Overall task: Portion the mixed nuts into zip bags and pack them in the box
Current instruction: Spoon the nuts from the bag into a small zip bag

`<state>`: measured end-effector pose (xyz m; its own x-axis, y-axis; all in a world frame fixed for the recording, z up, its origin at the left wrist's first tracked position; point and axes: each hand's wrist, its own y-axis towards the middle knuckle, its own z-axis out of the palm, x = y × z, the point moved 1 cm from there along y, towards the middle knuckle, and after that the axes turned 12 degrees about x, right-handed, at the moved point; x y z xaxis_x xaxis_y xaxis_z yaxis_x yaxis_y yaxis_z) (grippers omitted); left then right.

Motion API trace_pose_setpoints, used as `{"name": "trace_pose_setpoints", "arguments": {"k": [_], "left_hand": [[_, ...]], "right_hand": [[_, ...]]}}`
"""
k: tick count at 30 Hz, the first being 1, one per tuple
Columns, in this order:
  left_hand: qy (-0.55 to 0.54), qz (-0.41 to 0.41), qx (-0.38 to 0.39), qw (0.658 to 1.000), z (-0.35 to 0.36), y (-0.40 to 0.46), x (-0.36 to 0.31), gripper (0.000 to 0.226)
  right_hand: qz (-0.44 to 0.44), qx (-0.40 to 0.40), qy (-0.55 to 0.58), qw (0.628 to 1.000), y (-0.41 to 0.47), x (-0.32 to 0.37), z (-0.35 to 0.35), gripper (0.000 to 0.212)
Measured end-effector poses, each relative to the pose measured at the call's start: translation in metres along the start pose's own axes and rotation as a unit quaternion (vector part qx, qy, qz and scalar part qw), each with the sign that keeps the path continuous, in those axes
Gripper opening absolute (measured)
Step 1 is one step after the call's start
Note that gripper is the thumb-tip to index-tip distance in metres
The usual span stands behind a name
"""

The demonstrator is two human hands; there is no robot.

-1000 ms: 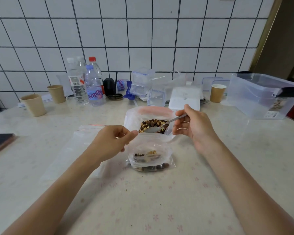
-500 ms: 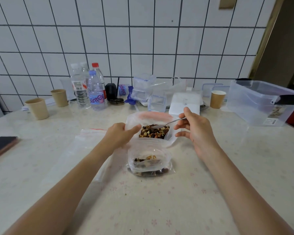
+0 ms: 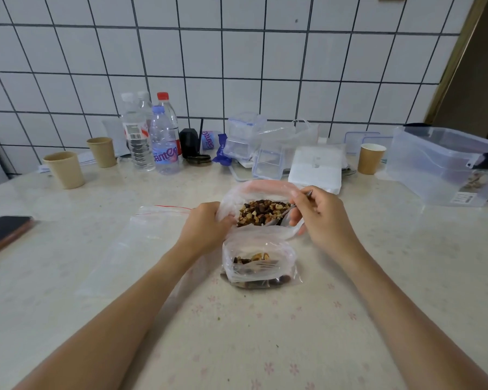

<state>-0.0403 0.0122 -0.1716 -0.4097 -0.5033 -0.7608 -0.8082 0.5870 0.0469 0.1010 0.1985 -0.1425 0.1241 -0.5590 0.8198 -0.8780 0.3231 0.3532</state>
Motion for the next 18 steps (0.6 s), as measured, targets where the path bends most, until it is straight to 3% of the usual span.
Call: {"name": "trace_pose_setpoints", "arguments": {"k": [11,18], "left_hand": [[-0.052,0.025,0.002,0.998,0.000,-0.006,-0.009,0.020],[-0.058,0.039,-0.001,0.998,0.000,-0.008,-0.012,0.018]], "right_hand": [[0.120,0.009,0.185,0.975,-0.001,-0.006,0.017,0.025],[0.143,0.020,0.220,0.965,0.000,-0.006,0.017,0.026]]}}
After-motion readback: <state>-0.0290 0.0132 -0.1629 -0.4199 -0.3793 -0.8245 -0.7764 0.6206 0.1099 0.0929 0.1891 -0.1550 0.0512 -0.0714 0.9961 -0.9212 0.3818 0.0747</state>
